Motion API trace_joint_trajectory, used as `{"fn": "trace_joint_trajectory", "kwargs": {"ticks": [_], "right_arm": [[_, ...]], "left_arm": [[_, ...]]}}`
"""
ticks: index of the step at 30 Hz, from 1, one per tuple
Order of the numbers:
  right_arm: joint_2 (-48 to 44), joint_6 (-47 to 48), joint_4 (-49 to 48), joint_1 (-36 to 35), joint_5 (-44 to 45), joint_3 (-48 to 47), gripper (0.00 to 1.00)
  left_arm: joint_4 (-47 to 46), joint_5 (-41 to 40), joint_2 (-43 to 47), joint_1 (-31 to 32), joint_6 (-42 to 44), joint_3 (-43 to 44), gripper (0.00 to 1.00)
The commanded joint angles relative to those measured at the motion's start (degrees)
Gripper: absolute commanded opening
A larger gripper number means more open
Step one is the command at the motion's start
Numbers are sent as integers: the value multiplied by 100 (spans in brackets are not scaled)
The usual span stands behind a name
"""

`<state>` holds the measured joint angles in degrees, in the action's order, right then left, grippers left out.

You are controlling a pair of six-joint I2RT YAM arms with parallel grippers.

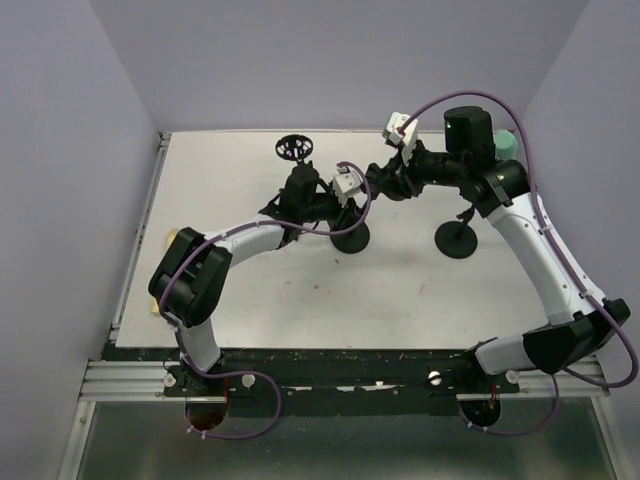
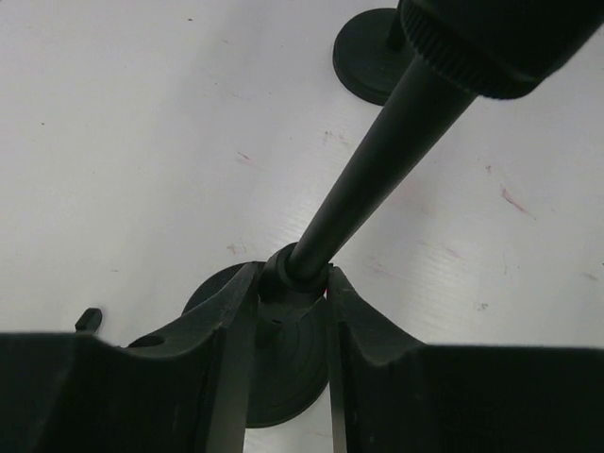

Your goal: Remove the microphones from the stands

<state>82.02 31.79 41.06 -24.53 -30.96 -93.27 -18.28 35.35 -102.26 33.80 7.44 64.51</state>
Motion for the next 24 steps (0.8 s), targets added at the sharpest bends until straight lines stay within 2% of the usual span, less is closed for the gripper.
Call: {"fn": "trace_joint_trajectory", "kwargs": {"ticks": [1, 4, 8, 11, 15, 18, 22, 24], "right_arm": [[210, -481, -317, 45, 239, 379, 1], [139, -682, -581, 63, 380, 547, 1], [122, -1357, -827, 63, 625, 635, 1], [78, -1938, -1012, 54, 793, 880, 1], [16, -2221, -1021, 63, 872, 1171, 1], [86, -2387, -828, 72, 1012, 1110, 1], [209, -2826, -705, 80, 960, 917, 1], [262, -2985, -687, 72, 890, 855, 1]], "left_arm": [[131, -600, 328, 505, 1689, -175, 28], [596, -460, 758, 443, 1796, -290, 15], [1712, -90, 1496, 285, 1524, -158, 1], [2240, -116, 2041, 285, 1296, -333, 0], [2654, -133, 2552, 276, 980, -737, 0], [2585, -738, 2728, 302, 725, -1097, 0], [2031, -2344, 2729, 329, 110, -1301, 0], [1943, -2769, 2641, 346, 38, -1231, 0]]}}
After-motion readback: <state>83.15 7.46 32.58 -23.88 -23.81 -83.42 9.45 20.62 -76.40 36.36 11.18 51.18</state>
